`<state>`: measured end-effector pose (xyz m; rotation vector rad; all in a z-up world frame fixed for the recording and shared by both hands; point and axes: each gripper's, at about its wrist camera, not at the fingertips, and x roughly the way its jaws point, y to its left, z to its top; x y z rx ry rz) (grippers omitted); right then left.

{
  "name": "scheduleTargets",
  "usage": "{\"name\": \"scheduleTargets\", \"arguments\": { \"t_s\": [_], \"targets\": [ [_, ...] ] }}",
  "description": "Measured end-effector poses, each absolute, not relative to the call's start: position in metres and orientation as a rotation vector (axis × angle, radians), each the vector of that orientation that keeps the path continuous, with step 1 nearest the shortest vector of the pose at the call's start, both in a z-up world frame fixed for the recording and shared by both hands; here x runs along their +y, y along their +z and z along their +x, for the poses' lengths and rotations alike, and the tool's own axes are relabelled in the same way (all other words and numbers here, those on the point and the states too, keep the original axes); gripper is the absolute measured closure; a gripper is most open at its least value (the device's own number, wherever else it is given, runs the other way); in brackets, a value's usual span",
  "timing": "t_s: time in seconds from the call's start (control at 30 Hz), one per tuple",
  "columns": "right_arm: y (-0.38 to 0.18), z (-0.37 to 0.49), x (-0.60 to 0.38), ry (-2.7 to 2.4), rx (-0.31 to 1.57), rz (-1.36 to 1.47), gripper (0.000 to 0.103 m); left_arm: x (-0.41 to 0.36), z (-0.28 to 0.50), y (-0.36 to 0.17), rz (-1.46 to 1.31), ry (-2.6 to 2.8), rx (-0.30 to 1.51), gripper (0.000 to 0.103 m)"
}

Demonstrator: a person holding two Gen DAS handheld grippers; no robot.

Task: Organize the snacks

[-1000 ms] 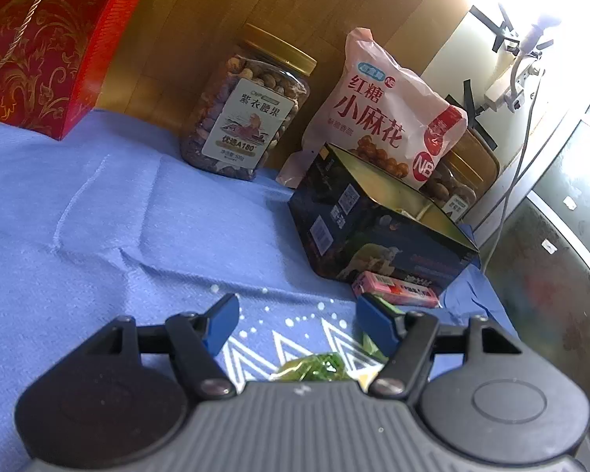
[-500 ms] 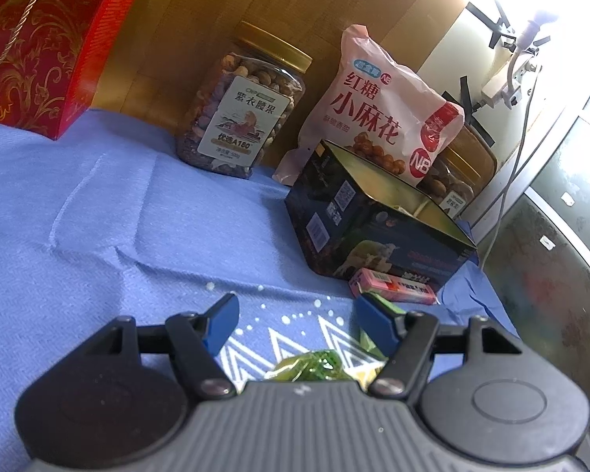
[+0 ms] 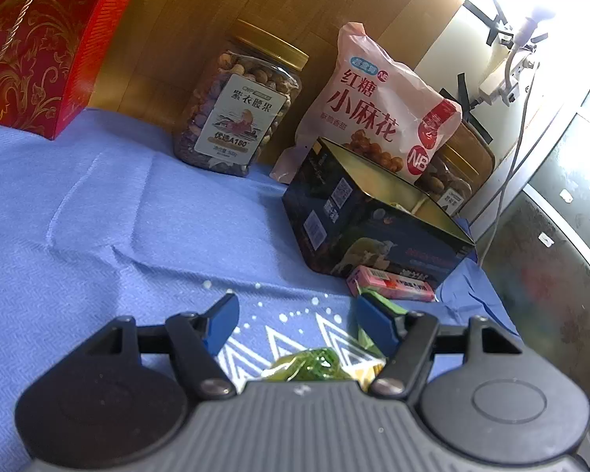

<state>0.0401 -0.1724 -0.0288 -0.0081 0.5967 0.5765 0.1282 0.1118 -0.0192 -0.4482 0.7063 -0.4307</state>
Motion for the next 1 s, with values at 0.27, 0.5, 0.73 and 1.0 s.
{"name": "scheduleTargets", "arguments": {
  "t_s": [0.27, 0.5, 0.73, 1.0],
  "targets": [
    [-0.0289, 0.0401, -0.1723, 0.576, 0.596, -0.008, 0.019, 0.1109, 0.1273, -0.0191, -0.445, -0.437, 0.707, 0.035],
    [-0.0289, 0.0400, -0.1722, 0.576, 0.596, -0.008, 0.019, 0.1102, 0.1264, -0.0191, -0.444, -0.437, 0.707, 0.035],
    [-0.0289, 0.0402, -0.1723, 0.577, 0.596, -0.008, 0.019, 0.1095, 0.1278, -0.0192, -0.444, -0.444, 0.711, 0.035],
    [-0.0292, 0.0405, -0.1722, 0.577, 0.595, -0.008, 0.019, 0.1099, 0.1279, -0.0195, -0.438, -0.454, 0.711, 0.035]
  ]
}}
